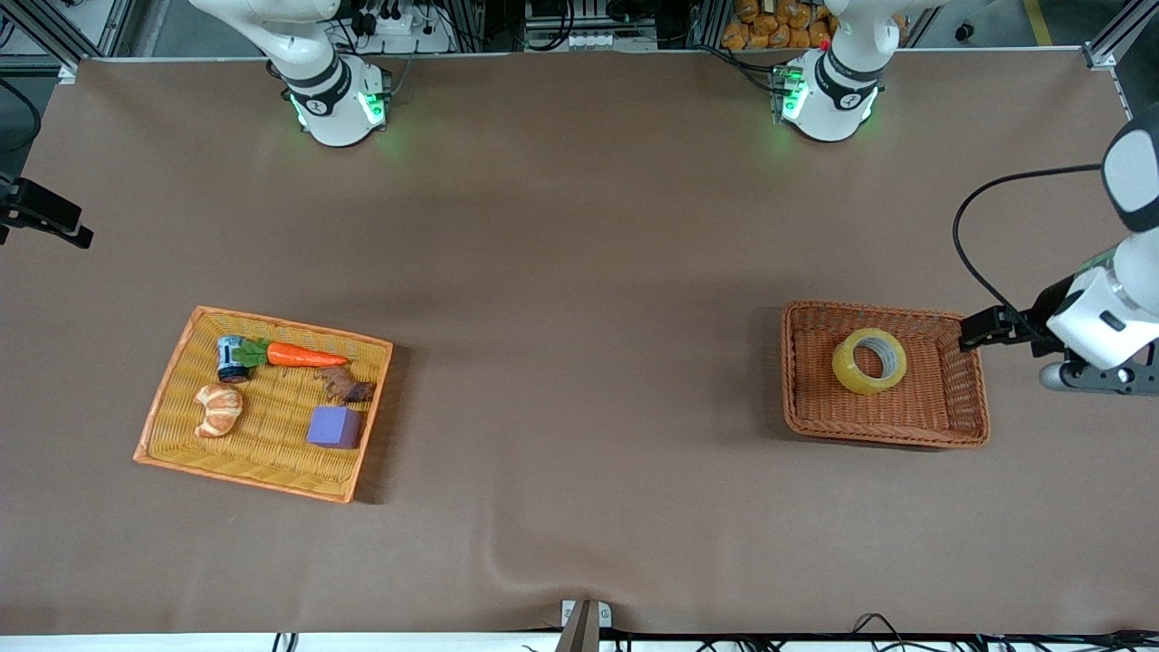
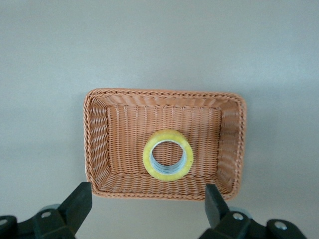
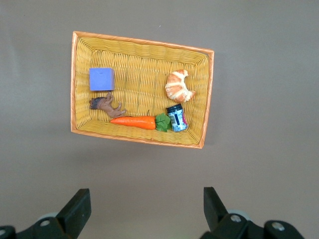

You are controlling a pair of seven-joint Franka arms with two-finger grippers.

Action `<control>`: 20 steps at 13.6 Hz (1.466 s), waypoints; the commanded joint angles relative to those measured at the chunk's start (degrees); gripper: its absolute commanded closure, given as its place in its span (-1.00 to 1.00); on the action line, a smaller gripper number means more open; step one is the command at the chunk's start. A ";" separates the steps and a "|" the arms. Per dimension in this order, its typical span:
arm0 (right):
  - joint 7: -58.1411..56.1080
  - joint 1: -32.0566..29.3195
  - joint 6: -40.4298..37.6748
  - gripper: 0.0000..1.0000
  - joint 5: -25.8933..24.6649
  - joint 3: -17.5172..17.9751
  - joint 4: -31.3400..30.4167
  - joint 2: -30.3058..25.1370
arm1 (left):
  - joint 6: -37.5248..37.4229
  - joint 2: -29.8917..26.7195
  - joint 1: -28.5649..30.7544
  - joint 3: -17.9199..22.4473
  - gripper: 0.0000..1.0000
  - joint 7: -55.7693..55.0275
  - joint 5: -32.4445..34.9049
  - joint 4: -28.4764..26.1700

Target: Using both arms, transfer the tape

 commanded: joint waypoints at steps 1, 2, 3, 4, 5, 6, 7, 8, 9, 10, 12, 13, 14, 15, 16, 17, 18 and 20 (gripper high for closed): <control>-0.71 -0.11 0.76 -1.00 0.68 0.09 -0.16 -0.16 | -3.38 -3.53 -3.48 0.48 -1.00 -5.28 1.58 -0.95; -0.71 -0.02 0.85 -1.00 0.68 0.09 -0.25 -0.16 | -3.57 -4.49 -4.63 1.62 -1.00 -5.90 1.58 -1.56; -0.71 -0.02 0.94 -1.00 0.68 0.09 -0.25 -0.16 | -3.66 -5.98 -6.73 3.28 -1.00 -5.99 1.50 -2.35; -0.71 -0.02 0.94 -1.00 0.68 0.09 -0.25 -0.16 | -4.79 -7.47 -8.75 4.43 -1.00 -6.17 1.50 -2.27; -0.71 -0.02 0.94 -1.00 0.68 0.09 -0.25 -0.16 | -7.41 -9.14 -9.12 4.70 -1.00 -5.99 0.97 -1.83; -0.71 -0.11 0.85 -1.00 0.68 0.09 -0.25 -0.16 | -8.57 -10.72 -8.95 4.70 -1.00 -5.82 0.36 -1.83; -0.71 -0.20 0.85 -1.00 0.68 0.09 -0.25 -0.16 | -9.10 -11.52 -8.77 4.70 -1.00 -5.47 -0.26 -1.83; -0.71 -0.20 0.85 -1.00 0.68 0.09 -0.25 -0.16 | -10.15 -11.79 -8.68 4.70 -1.00 -5.47 -0.70 -1.13; -0.71 -0.11 0.85 -1.00 0.68 0.09 -0.25 -0.16 | -12.86 -12.58 -8.68 4.70 -1.00 -5.64 -0.96 0.01; -0.71 -0.02 0.76 -1.00 0.68 0.09 -0.25 -0.16 | -14.89 -13.02 -8.86 4.96 -1.00 -5.55 -1.31 0.28; -0.71 -0.02 0.76 -1.00 0.68 0.09 -0.25 -0.16 | -15.17 -13.29 -9.21 6.63 -1.00 -5.55 -2.02 0.19; -0.71 -0.02 0.85 -1.00 0.68 0.09 -0.25 -0.16 | -15.17 -13.11 -9.47 6.64 -1.00 -5.29 -1.93 0.63; -0.71 -0.02 0.94 -1.00 0.68 0.09 -0.25 -0.16 | -15.35 -12.94 -9.47 6.64 -1.00 -5.29 -1.93 1.24; -0.71 -0.02 1.11 -1.00 0.68 0.09 -0.25 -0.07 | -16.13 -12.67 -9.47 6.72 -1.00 -5.29 -2.02 1.51; -0.71 -0.02 1.38 -1.00 0.68 0.09 -0.25 0.02 | -16.49 -12.67 -9.47 6.64 -1.00 -5.38 -1.85 1.60; -0.71 0.06 1.38 -1.00 0.68 0.09 -0.25 0.02 | -17.10 -12.67 -9.74 6.72 -1.00 -5.64 -1.84 1.60; -0.71 0.06 1.29 -1.00 0.68 0.09 -0.25 0.02 | -17.54 -12.76 -9.91 6.73 -1.00 -5.81 -1.84 1.69; -0.71 0.06 1.29 -1.00 0.68 0.09 -0.25 0.02 | -18.16 -12.85 -10.35 6.72 -1.00 -5.82 -1.84 1.69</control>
